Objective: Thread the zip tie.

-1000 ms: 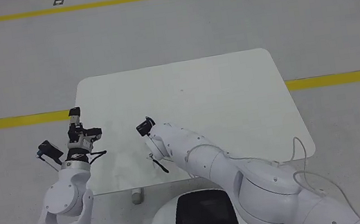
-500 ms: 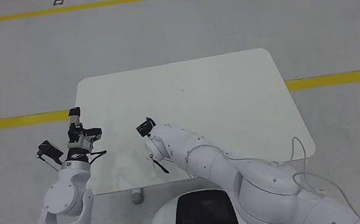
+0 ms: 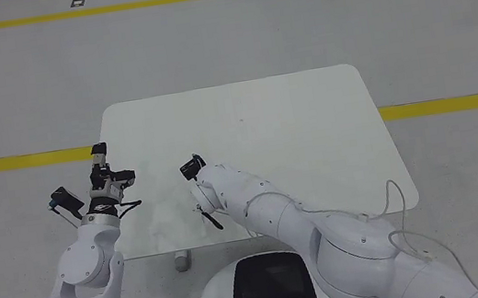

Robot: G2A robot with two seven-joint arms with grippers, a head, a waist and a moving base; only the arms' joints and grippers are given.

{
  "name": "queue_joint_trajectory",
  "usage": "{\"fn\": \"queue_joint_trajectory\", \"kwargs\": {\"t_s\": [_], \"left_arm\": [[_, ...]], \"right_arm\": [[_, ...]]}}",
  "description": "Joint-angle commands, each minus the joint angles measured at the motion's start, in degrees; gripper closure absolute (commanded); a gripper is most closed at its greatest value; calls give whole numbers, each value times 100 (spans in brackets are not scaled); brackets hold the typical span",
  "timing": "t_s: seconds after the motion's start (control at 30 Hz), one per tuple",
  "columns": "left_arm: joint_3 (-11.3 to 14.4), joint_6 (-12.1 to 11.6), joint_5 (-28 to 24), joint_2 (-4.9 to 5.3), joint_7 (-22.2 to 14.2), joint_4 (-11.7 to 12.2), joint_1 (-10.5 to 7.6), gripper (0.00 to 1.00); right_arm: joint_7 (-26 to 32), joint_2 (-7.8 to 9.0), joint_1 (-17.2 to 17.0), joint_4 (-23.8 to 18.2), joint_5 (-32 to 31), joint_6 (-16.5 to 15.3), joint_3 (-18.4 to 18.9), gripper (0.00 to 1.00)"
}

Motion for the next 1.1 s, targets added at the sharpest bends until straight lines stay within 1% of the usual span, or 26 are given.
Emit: {"fn": "queue_joint_trajectory", "kwargs": {"t_s": [0.0,0.2,0.43,0.77,0.9,1.07], "left_arm": [[0,0,0,0,0,0,0,0],[0,0,0,0,0,0,0,0],[0,0,0,0,0,0,0,0],[0,0,0,0,0,0,0,0],[0,0,0,0,0,0,0,0],[0,0,0,0,0,0,0,0]], "right_arm": [[19,-3,27,-14,-3,-3,-23,100],[28,-6,112,-39,58,-3,-26,100],[-51,9,263,-45,209,-3,119,100],[-242,27,379,-32,287,-3,430,100],[-450,45,411,10,371,-3,658,100],[-670,84,408,-36,402,-3,908,100]]}}
